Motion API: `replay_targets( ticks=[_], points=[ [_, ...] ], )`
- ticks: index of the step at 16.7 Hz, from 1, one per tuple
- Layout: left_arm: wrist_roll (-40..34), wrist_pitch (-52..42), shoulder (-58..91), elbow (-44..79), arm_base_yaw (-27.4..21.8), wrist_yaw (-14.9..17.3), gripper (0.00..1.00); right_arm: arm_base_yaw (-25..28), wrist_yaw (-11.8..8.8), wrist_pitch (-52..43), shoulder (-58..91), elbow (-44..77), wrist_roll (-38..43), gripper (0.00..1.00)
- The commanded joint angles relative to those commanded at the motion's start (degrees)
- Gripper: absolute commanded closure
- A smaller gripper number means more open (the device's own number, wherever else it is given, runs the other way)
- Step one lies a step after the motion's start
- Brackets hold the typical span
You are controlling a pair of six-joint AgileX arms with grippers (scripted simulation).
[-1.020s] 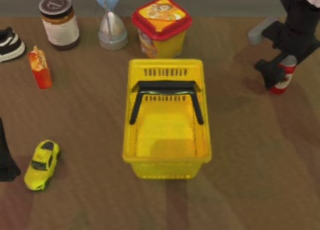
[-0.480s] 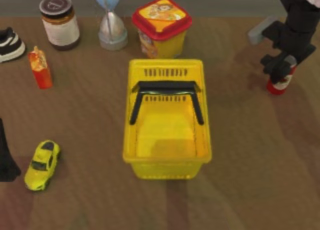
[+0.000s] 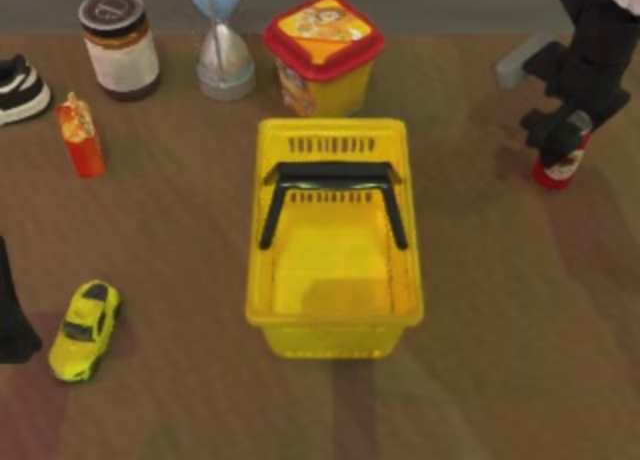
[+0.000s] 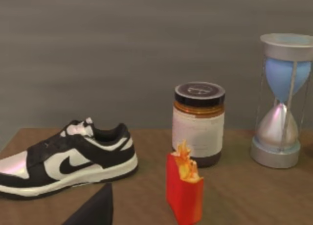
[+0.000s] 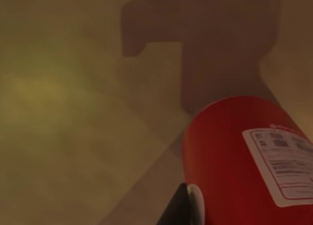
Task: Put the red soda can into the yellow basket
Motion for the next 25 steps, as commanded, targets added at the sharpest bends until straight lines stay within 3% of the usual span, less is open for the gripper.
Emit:
replay_targets(
  ticks=[5, 7, 10, 15, 25],
  points=[
    [0.0, 0.0, 0.0, 0.0, 0.0, 0.0, 0.00, -0.1, -0.4, 0.5, -0.1, -0.3, 0.2, 1.00],
    [0.0, 0.0, 0.0, 0.0, 0.0, 0.0, 0.00, 0.3, -2.1, 3.3, -0.4, -1.8, 1.1, 1.00],
    [0.0, 0.0, 0.0, 0.0, 0.0, 0.0, 0.00, 1.2, -7.0, 11.9, -1.5, -5.9, 3.9, 1.00],
    [0.0, 0.0, 0.0, 0.0, 0.0, 0.0, 0.00, 3.1, -19.8, 35.7, -5.8, -16.6, 11.3, 1.00],
    [0.0, 0.0, 0.0, 0.0, 0.0, 0.0, 0.00, 8.7, -50.8, 99.9, -21.0, -44.8, 28.1, 1.00]
  ],
)
